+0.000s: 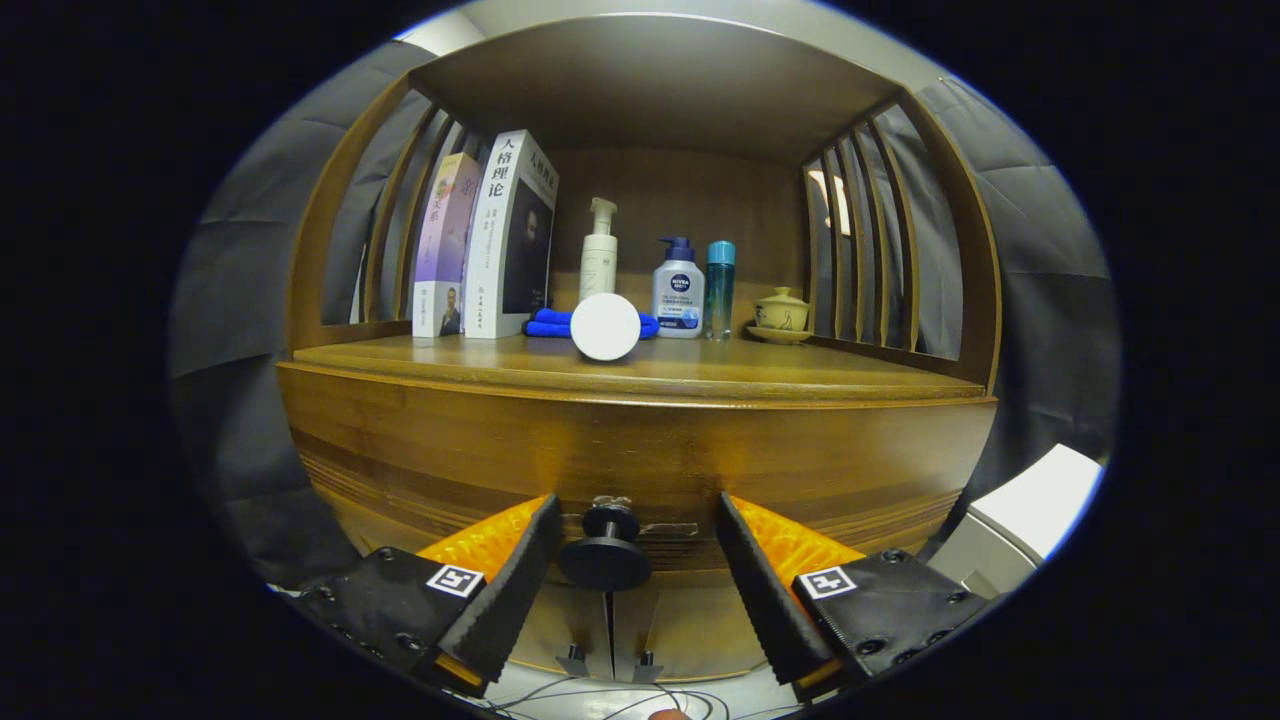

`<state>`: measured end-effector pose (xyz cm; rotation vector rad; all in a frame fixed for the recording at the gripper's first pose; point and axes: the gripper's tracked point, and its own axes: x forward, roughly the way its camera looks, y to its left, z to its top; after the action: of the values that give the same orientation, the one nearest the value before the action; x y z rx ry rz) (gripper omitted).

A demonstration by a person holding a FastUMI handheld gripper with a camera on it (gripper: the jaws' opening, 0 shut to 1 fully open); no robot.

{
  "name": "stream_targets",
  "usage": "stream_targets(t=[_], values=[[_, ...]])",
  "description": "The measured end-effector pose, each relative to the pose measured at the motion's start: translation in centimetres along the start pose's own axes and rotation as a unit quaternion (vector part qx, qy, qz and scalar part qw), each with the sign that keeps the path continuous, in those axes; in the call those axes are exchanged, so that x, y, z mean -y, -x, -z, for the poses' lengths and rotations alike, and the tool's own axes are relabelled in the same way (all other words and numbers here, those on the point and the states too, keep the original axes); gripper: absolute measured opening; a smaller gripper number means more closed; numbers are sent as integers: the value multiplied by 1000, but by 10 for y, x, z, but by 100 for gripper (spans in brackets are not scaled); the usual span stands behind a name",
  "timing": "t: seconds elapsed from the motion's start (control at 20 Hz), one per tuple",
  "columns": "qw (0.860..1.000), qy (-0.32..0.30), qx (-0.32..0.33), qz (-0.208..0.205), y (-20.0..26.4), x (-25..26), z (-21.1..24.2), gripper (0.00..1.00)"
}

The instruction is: Pull open the drawer, take out the items inside it, and place them on the countertop above the cabinet.

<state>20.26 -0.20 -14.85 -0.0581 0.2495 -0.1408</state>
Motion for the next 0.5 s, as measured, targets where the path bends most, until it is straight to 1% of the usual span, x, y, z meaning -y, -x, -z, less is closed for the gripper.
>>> stream_targets(t=[0.15, 0.2, 0.3, 0.4, 0.45, 0.5], values=[[1000, 9, 11, 3, 1, -4, 0, 98], [1000, 16, 14, 0, 2, -5, -1, 98], [999, 13, 23, -22, 15, -7, -10, 100], [998, 2, 44, -37, 34, -4, -31, 99], [998, -12, 55, -38, 45, 0, -44, 98], [997, -40, 58, -39, 58, 2, -57, 98]])
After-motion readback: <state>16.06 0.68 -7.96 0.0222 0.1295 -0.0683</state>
